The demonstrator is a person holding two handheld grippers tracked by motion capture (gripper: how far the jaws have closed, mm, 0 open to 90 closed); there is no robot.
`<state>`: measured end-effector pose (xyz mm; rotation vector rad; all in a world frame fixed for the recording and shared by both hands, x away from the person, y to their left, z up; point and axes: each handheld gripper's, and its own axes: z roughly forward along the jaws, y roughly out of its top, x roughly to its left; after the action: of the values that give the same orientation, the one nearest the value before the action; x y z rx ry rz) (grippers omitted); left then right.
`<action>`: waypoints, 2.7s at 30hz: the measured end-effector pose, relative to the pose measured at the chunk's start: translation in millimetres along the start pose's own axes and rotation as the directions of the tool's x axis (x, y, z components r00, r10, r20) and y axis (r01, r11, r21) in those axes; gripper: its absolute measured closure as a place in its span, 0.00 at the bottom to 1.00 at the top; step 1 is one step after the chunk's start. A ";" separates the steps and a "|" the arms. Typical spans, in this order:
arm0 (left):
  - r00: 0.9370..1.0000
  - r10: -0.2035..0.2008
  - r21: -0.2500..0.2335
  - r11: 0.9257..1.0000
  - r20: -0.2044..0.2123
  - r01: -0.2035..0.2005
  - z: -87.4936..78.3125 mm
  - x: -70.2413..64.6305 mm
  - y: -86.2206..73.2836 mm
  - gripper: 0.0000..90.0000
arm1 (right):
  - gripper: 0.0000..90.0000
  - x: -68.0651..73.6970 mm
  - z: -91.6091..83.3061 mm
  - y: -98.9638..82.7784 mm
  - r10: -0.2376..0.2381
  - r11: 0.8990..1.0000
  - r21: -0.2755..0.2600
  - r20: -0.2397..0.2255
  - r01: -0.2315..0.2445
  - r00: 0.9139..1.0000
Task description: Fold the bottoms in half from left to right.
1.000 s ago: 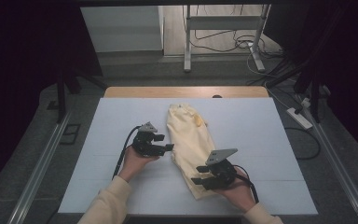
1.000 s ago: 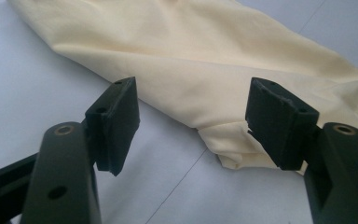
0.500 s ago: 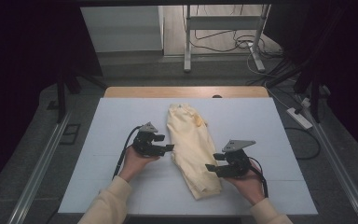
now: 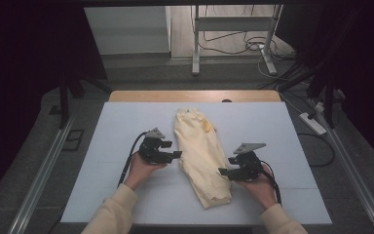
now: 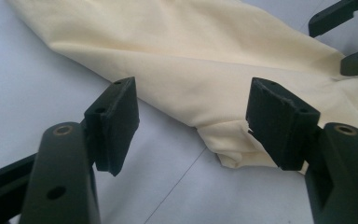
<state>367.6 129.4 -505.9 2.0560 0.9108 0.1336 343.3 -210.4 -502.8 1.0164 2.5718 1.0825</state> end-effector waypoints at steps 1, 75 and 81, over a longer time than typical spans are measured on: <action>1.000 0.000 0.000 1.000 0.000 0.000 0.1 0.1 -0.1 0.38 | 0.41 -0.9 1.1 -0.2 0.004 1.000 0.004 0.000 -0.004 1.000; 1.000 -0.004 -0.007 1.000 0.017 0.005 -3.5 -0.3 -0.5 0.36 | 0.91 48.8 11.2 -12.7 -0.048 0.993 0.096 -0.258 0.075 0.965; 1.000 -0.002 -0.009 1.000 0.019 0.002 -5.1 -0.6 -0.4 0.36 | 0.91 49.6 11.1 -13.0 -0.059 0.992 0.096 -0.259 0.087 0.964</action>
<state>364.9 132.5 -502.9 2.0446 0.8996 0.1170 303.5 -178.3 -514.7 0.8443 2.8741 1.1354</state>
